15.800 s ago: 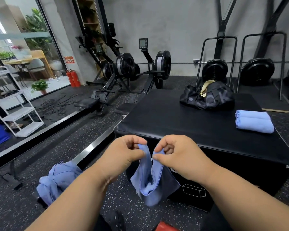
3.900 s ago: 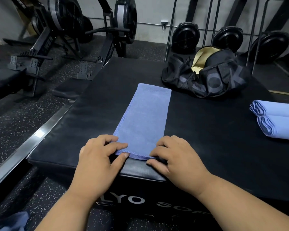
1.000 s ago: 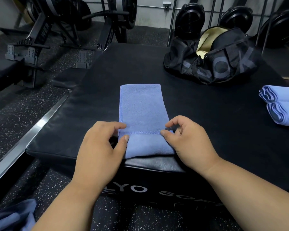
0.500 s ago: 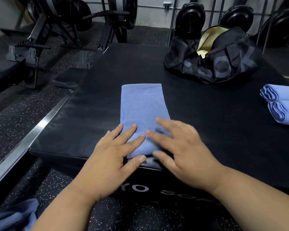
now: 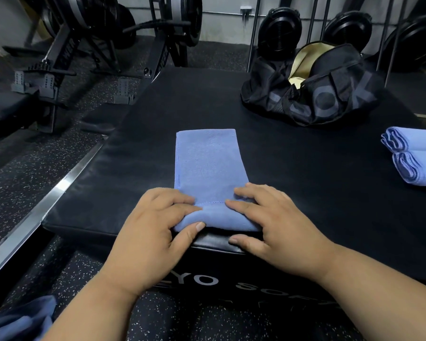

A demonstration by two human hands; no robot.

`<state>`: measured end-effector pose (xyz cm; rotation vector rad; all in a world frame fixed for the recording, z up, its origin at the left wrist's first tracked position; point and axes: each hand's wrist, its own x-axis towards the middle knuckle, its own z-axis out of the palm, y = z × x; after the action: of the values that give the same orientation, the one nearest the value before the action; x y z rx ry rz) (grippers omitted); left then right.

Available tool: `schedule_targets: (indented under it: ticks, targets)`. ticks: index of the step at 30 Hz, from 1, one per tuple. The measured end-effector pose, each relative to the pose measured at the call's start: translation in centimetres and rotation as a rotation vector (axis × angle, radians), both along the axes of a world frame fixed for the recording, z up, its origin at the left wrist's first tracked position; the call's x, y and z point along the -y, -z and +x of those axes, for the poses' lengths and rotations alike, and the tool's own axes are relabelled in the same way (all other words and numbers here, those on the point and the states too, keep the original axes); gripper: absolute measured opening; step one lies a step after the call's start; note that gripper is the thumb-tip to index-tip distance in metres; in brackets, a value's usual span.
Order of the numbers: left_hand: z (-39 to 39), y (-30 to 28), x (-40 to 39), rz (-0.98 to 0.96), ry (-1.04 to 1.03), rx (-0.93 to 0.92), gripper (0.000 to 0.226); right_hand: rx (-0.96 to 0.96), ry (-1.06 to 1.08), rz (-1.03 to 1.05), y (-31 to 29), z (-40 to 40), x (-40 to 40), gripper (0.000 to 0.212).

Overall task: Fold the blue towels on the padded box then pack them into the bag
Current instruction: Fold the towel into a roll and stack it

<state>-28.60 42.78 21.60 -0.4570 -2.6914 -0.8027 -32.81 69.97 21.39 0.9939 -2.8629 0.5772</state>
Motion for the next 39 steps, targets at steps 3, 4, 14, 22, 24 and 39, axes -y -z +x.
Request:
schedule_targets:
  ticks: [3,4,14,22,24,39]
  targets:
    - [0.6,-1.1,-0.5,0.076,-0.012,0.016,0.015,-0.044,-0.006,-0.144,-0.8,0.0,0.0,0.041]
    - [0.7,-1.3,-0.6,0.119,-0.039,0.034,0.013,-0.020,0.007,-0.213,-1.2,0.1,0.0,0.036]
    - [0.4,-1.7,-1.1,0.423,-0.282,0.185,0.033,0.404,0.264,-0.630,-1.3,0.1,0.9,0.034]
    - [-0.4,-0.6,-1.1,0.336,-0.368,0.146,0.026,0.288,0.383,-0.517,-0.5,-0.9,1.6,0.029]
    - [-0.4,-0.8,-1.1,0.282,-0.326,0.026,0.017,0.266,0.370,-0.506,-0.3,-0.9,1.7,0.027]
    - [0.1,1.0,1.3,-0.003,0.039,0.187,0.065,-0.007,0.024,-0.220,0.3,-0.7,0.5,0.046]
